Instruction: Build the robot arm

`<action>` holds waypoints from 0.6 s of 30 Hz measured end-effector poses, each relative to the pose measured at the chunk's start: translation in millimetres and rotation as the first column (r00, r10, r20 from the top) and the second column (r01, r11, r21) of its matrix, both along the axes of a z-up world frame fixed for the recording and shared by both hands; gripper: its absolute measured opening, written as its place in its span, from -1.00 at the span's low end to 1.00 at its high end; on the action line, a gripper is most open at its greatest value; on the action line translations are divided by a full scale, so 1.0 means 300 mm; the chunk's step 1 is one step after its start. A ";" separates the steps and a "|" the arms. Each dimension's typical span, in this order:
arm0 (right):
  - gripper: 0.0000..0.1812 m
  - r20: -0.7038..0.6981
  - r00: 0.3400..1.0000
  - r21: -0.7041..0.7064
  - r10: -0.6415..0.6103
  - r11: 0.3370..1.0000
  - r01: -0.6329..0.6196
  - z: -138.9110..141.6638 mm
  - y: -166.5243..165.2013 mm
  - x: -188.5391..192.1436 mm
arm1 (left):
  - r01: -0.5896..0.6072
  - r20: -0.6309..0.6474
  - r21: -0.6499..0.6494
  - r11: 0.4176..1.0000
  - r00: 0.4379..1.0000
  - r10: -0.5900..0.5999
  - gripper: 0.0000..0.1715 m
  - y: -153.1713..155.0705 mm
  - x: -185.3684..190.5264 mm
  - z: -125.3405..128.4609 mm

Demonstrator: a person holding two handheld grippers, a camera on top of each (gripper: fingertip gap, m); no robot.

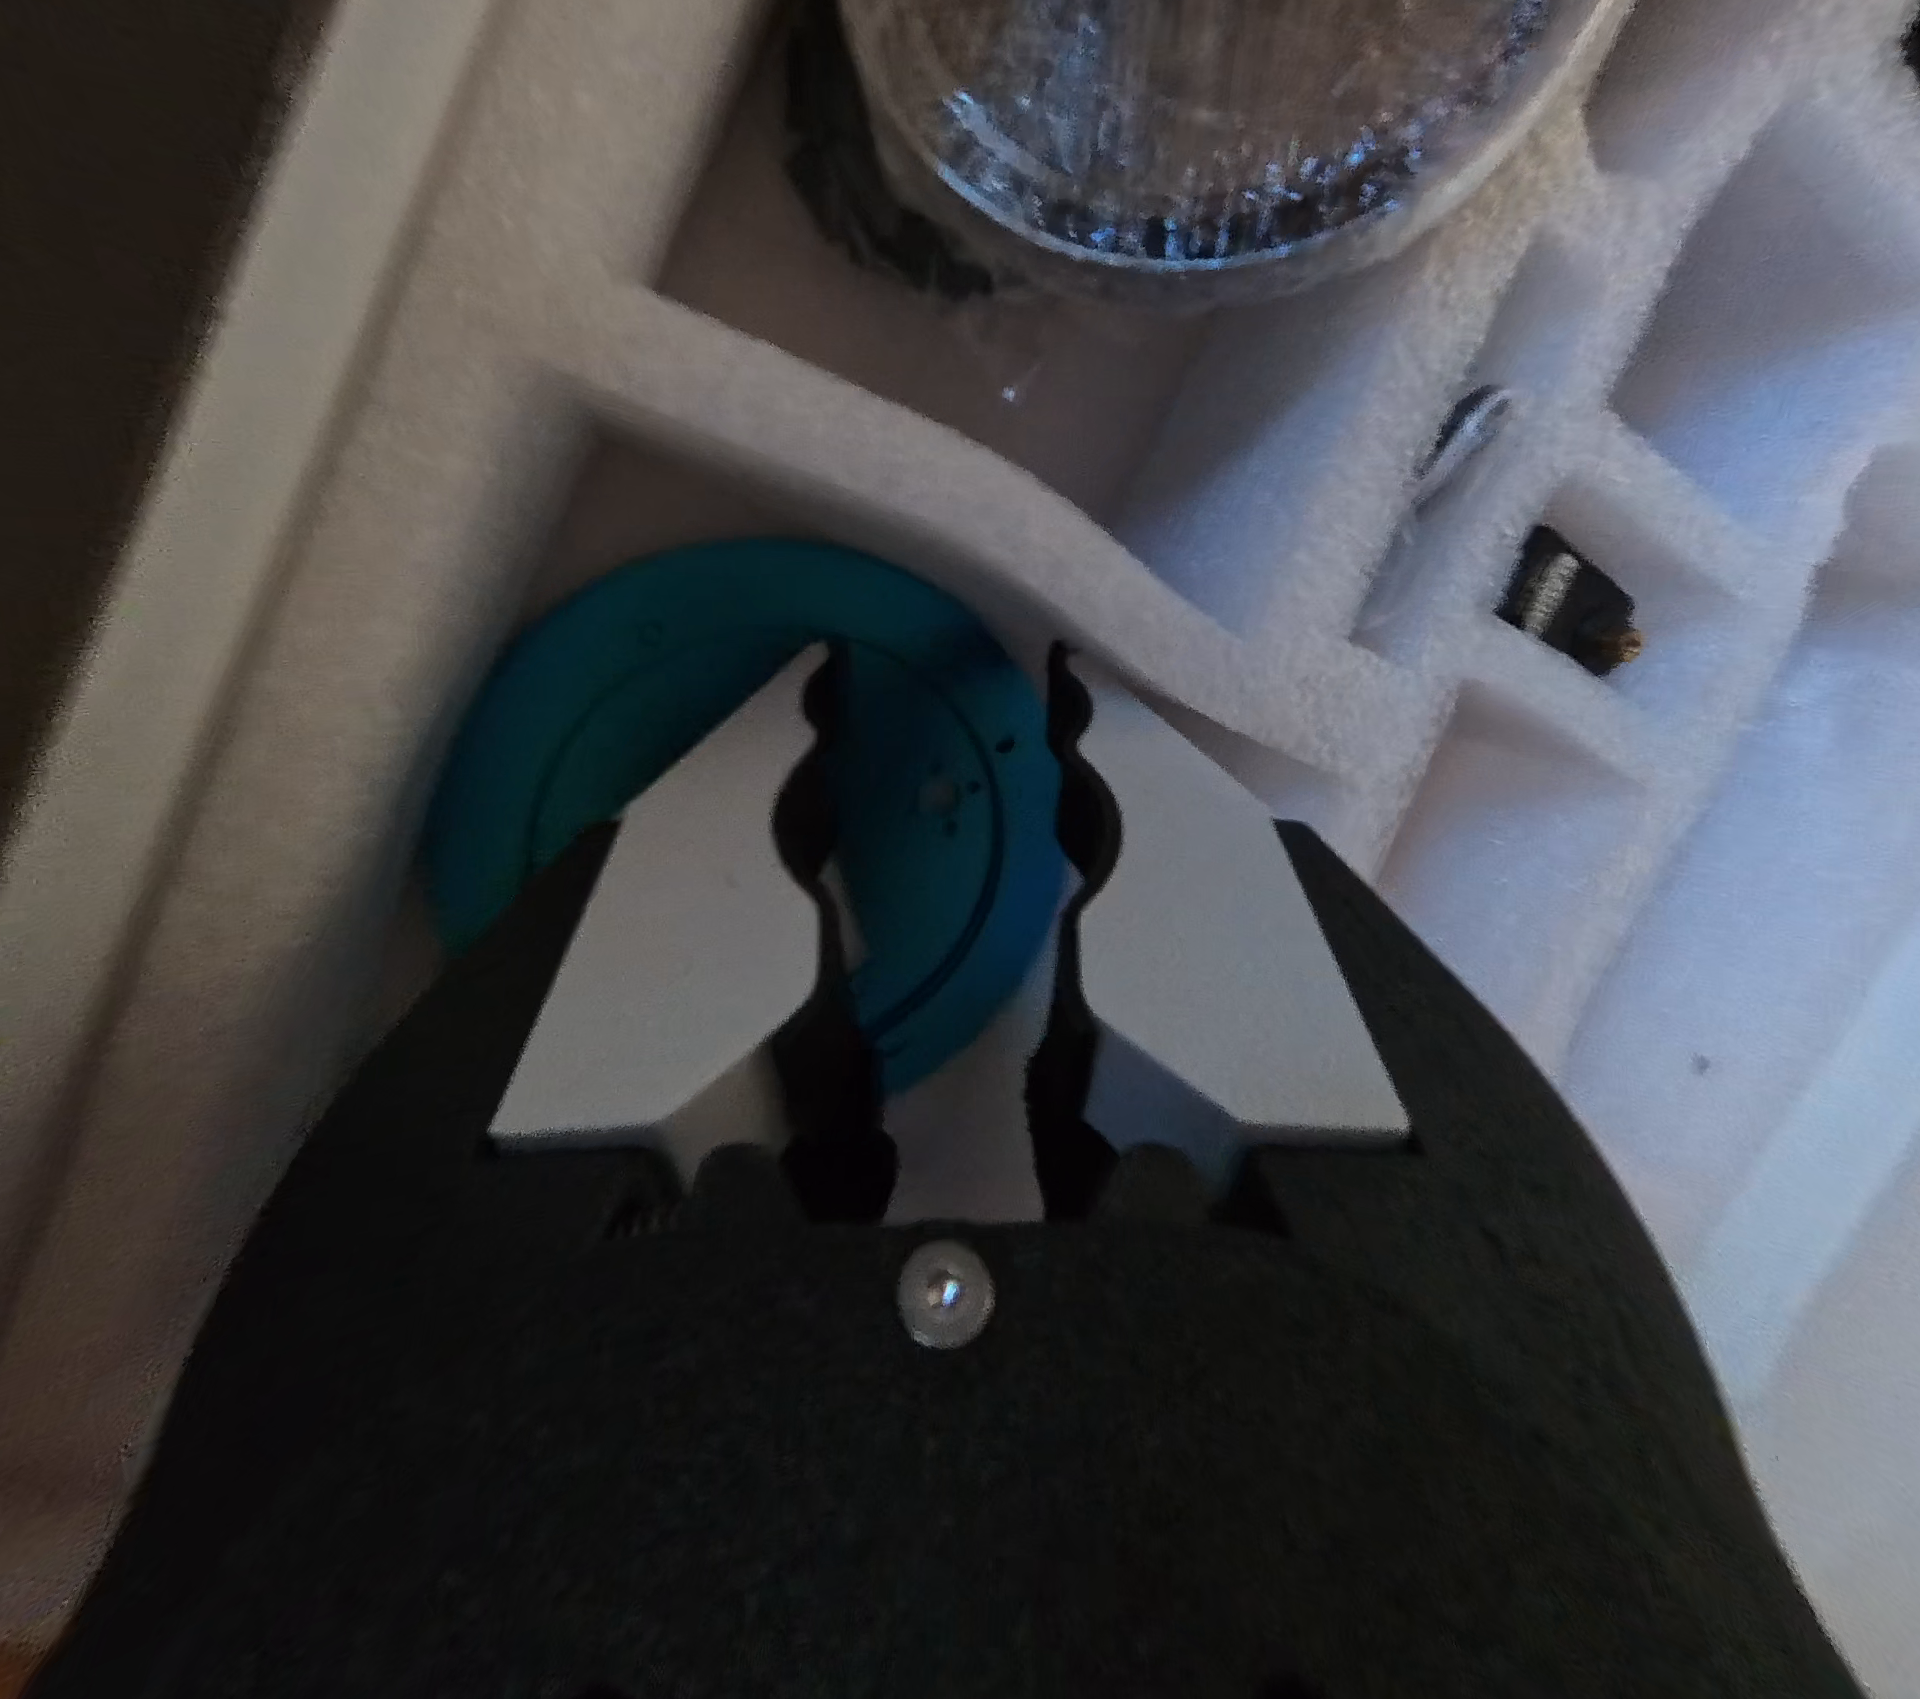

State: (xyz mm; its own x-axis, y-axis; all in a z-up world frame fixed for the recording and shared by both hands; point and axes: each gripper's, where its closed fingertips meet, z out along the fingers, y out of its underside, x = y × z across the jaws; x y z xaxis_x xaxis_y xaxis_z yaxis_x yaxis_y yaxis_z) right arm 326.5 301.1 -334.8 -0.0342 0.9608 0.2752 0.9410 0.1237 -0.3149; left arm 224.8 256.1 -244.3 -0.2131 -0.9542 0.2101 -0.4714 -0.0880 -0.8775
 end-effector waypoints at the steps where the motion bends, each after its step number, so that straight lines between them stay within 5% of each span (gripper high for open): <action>1: -0.66 0.005 1.000 0.039 0.013 0.999 -0.013 0.000 0.011 0.001 | 0.003 0.009 -0.015 1.000 1.000 -0.003 -0.70 -0.001 -0.001 0.002; 7: -0.73 0.035 0.996 0.272 0.081 0.958 -0.088 0.010 0.039 0.006 | -0.001 0.025 -0.024 1.000 1.000 0.002 -0.73 0.013 -0.003 -0.012; 18: -0.66 0.028 0.999 0.296 -0.018 0.955 0.009 0.022 0.075 0.031 | -0.008 0.008 -0.071 0.997 1.000 0.008 -0.73 0.030 0.000 -0.012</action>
